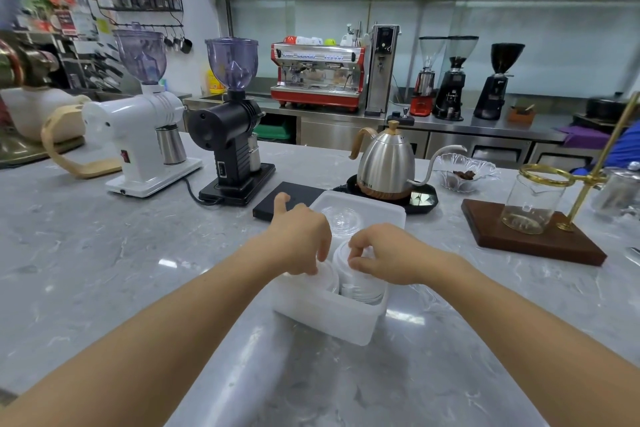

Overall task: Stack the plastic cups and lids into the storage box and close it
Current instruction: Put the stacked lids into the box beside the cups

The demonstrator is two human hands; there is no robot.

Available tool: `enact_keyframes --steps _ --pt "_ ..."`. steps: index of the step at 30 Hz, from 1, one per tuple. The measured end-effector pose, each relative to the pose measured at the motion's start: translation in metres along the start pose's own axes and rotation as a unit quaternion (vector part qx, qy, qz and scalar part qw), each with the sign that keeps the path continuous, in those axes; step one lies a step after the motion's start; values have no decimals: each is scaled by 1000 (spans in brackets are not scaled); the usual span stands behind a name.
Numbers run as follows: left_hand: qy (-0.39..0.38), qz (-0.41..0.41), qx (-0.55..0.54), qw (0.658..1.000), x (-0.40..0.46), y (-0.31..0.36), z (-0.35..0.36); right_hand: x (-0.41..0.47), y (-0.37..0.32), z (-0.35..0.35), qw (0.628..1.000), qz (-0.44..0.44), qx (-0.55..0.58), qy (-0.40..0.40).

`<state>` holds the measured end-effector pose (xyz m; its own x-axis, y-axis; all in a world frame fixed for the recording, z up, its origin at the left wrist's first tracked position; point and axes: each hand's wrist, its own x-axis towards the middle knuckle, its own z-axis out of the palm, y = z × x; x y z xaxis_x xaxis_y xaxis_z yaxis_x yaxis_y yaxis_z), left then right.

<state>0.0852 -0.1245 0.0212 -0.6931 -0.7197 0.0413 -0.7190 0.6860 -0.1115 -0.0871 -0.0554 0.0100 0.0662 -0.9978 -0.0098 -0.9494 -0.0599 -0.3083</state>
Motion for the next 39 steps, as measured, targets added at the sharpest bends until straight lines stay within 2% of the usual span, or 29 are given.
enact_keyframes --steps 10,17,29,35,39 --pt "-27 24 -82 996 -6 1 -5 -5 -3 1 1000 -2 8 30" --pt "-39 30 -90 995 -8 2 -2 -12 -2 1 999 12 21 25" --pt "37 -22 -184 982 -15 15 19 -16 15 -6 999 26 31 13" --pt "63 -30 -184 980 -13 24 21 -16 21 -9 999 30 32 18" --pt "82 -16 -164 983 -14 27 21 -20 20 -5 997 33 35 54"
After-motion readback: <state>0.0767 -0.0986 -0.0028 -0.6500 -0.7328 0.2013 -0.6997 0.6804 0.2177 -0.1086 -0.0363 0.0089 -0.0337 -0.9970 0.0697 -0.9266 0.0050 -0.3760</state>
